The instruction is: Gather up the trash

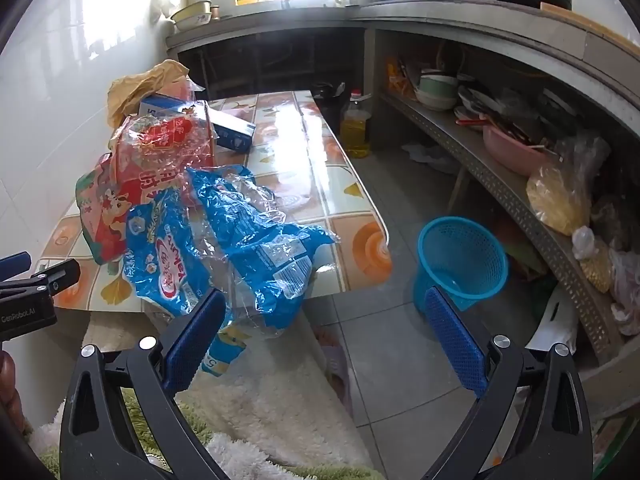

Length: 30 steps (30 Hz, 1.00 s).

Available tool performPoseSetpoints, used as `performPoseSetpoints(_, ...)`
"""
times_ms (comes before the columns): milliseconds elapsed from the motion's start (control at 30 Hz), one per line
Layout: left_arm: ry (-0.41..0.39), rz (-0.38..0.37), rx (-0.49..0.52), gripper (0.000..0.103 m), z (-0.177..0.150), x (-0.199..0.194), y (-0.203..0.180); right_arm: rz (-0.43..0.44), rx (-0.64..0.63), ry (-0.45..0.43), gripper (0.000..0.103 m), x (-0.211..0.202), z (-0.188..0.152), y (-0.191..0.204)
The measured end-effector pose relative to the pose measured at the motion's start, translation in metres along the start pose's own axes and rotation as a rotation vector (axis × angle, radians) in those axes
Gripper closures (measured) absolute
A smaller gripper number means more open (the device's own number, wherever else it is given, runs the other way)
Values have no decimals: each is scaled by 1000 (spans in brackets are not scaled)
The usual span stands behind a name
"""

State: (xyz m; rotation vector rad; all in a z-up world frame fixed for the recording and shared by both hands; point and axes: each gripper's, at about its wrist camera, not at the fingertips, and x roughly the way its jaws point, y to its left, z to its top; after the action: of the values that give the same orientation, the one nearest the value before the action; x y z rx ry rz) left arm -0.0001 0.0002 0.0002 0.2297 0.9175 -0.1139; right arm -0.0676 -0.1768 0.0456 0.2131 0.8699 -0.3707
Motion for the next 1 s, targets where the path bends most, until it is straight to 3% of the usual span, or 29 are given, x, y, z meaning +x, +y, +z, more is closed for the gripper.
performPoseSetpoints(1000,-1,-4,-12,6,2,0,3,3,6,-3,8,3,-2,0)
